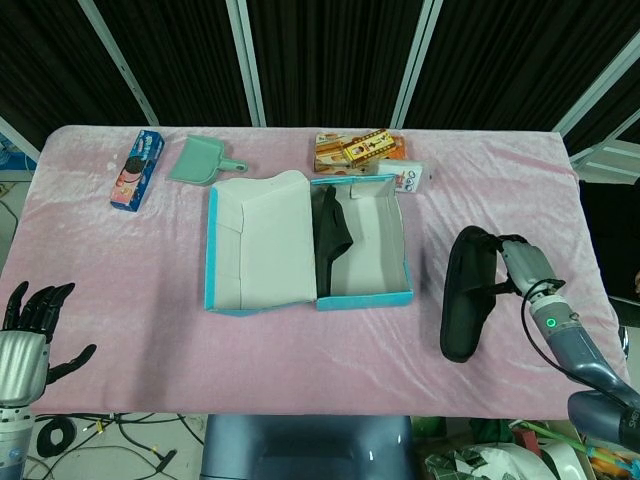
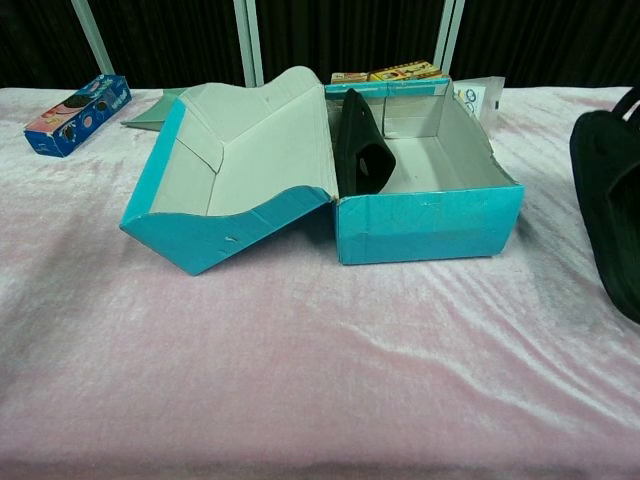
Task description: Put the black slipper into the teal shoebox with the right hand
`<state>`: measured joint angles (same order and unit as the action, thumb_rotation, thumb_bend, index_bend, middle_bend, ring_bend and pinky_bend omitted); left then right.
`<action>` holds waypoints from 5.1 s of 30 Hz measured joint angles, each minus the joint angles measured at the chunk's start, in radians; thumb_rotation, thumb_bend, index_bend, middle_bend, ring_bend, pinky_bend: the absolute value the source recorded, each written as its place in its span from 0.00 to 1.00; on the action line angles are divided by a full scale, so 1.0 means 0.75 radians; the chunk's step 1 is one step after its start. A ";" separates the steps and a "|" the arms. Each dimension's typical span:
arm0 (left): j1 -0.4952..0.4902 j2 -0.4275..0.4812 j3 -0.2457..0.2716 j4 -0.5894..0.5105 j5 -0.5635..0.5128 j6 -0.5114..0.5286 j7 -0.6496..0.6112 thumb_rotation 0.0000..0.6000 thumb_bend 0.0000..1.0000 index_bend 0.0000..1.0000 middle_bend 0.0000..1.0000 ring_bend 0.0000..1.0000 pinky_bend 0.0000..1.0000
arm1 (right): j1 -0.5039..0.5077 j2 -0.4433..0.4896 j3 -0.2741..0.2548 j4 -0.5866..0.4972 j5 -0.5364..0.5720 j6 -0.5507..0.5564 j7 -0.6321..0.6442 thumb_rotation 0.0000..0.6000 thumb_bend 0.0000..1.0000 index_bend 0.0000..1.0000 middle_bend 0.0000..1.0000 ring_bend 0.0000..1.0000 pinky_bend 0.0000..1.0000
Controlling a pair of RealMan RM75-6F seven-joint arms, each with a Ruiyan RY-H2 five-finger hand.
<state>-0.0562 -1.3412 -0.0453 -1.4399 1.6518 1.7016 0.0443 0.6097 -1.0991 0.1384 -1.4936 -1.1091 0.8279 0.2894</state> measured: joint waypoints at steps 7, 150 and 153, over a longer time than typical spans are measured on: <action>-0.001 -0.001 0.002 0.003 0.008 0.001 -0.002 1.00 0.00 0.11 0.18 0.15 0.00 | -0.099 0.050 0.088 -0.102 -0.180 0.183 0.346 1.00 0.18 0.49 0.47 0.21 0.13; 0.042 -0.026 0.016 0.000 -0.013 -0.025 -0.024 1.00 0.00 0.08 0.18 0.15 0.00 | 0.232 -0.149 0.003 0.001 -0.417 0.039 0.180 1.00 0.87 0.20 0.22 0.00 0.01; 0.042 -0.029 0.016 0.004 -0.017 -0.029 -0.028 1.00 0.00 0.08 0.18 0.15 0.00 | 0.227 -0.144 -0.009 -0.034 -0.436 0.044 0.151 1.00 0.87 0.20 0.22 0.00 0.01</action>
<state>-0.0248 -1.3628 -0.0331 -1.4371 1.6389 1.6802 0.0232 0.7802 -1.2073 0.1319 -1.5192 -1.4362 0.8608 0.4024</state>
